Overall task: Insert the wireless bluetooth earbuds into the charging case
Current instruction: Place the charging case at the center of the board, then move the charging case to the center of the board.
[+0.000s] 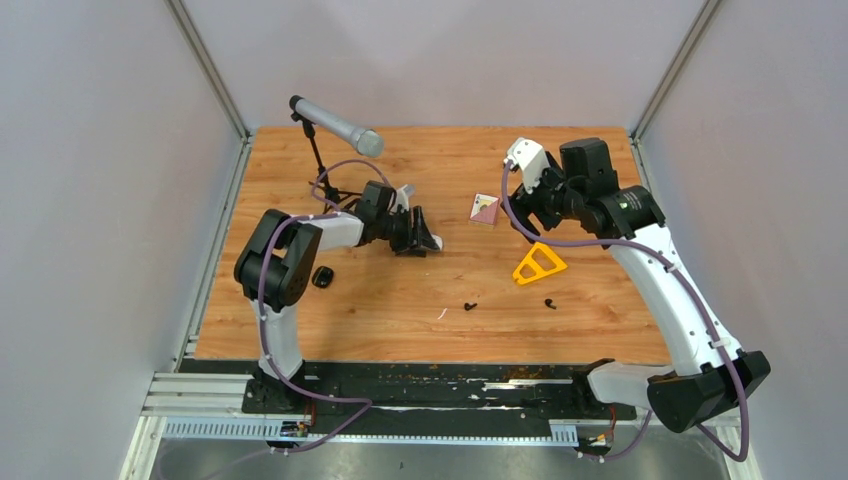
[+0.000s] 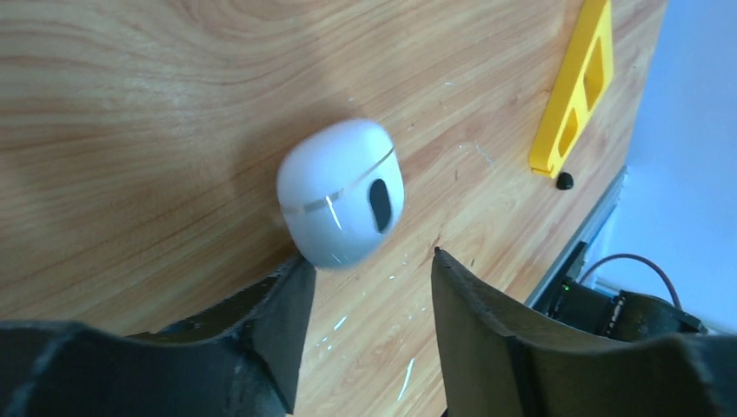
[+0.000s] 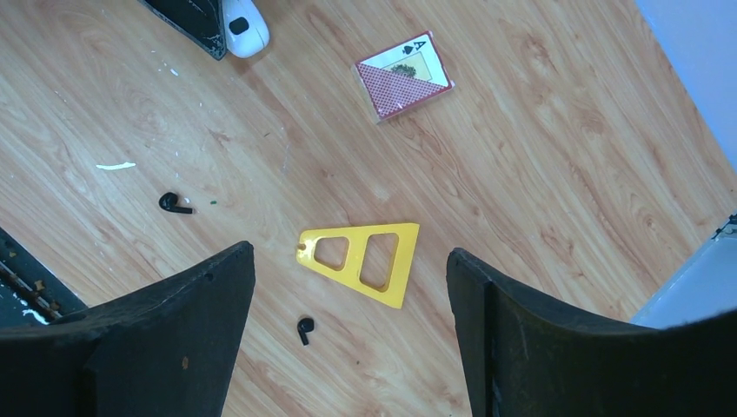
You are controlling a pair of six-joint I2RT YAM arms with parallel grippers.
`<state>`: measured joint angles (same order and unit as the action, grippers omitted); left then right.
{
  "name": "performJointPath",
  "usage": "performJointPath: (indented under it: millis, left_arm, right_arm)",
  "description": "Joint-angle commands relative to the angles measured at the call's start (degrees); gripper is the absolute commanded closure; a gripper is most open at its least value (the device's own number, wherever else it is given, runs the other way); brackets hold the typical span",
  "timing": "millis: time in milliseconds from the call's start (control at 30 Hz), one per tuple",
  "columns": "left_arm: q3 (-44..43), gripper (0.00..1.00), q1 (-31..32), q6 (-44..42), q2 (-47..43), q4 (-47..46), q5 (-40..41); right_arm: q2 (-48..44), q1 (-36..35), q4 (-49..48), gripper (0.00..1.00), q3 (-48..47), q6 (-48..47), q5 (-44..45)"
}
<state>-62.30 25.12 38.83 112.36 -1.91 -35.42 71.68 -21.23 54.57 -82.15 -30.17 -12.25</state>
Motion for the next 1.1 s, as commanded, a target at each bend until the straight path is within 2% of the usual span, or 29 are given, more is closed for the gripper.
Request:
performJointPath:
  millis: [0,233,367,500,567,600,633,667,733,833,967,1067]
  left_arm:
    - [-0.9,0.37,-0.8,-7.9,-2.9,15.8,9.0]
    - [6.1,0.34,-8.4,-15.7,-11.8,21.7,8.4]
    - [8.2,0.32,-12.2,-22.4,-20.4,27.1,6.7]
    - [9.9,0.29,-15.1,-26.9,-31.5,32.3,8.6]
    - [10.2,0.26,-15.9,-28.6,-36.9,34.0,9.2]
    - [10.5,0.18,-16.2,-28.6,-39.8,34.8,11.5]
    - [11.0,0.03,-17.1,-27.6,-42.8,35.2,13.4]
    - [12.0,0.01,-18.0,-25.6,-45.6,35.6,14.9]
    - [12.9,0.00,-20.4,-23.1,-49.8,37.9,16.1]
    - [11.1,0.00,-22.6,-21.7,-52.4,46.3,26.5]
    - [13.7,0.00,-30.6,-21.5,-57.7,48.6,24.8]
    - [14.7,0.00,-32.1,-21.5,-58.4,49.0,24.0]
  right_arm:
    - [0.1,0.2,-1.3,0.20,-3.5,-1.2,0.2]
    - [-0.3,0.3,-2.3,0.19,-1.6,-2.3,-1.4]
    - [-2.1,0.2,-5.6,0.20,3.5,-1.8,-8.5]
    - [-2.0,-1.0,-9.6,0.28,10.3,-7.7,-20.0]
    - [-0.3,-3.1,-12.2,0.29,12.0,-10.1,-21.1]
    - [0.9,-4.4,-13.3,0.29,12.2,-11.0,-21.4]
    - [2.4,-5.5,-14.4,0.29,12.2,-11.9,-22.0]
    - [4.6,-7.0,-15.5,0.29,11.8,-12.6,-22.7]
    - [8.2,-10.4,-17.1,0.29,10.8,-15.3,-23.1]
    - [15.0,-16.2,-19.6,0.30,7.9,-20.6,-23.2]
    - [27.2,-21.5,-19.2,0.34,-1.1,-25.4,-25.8]
    - [35.6,-24.1,-21.3,0.34,-8.1,-24.4,-26.3]
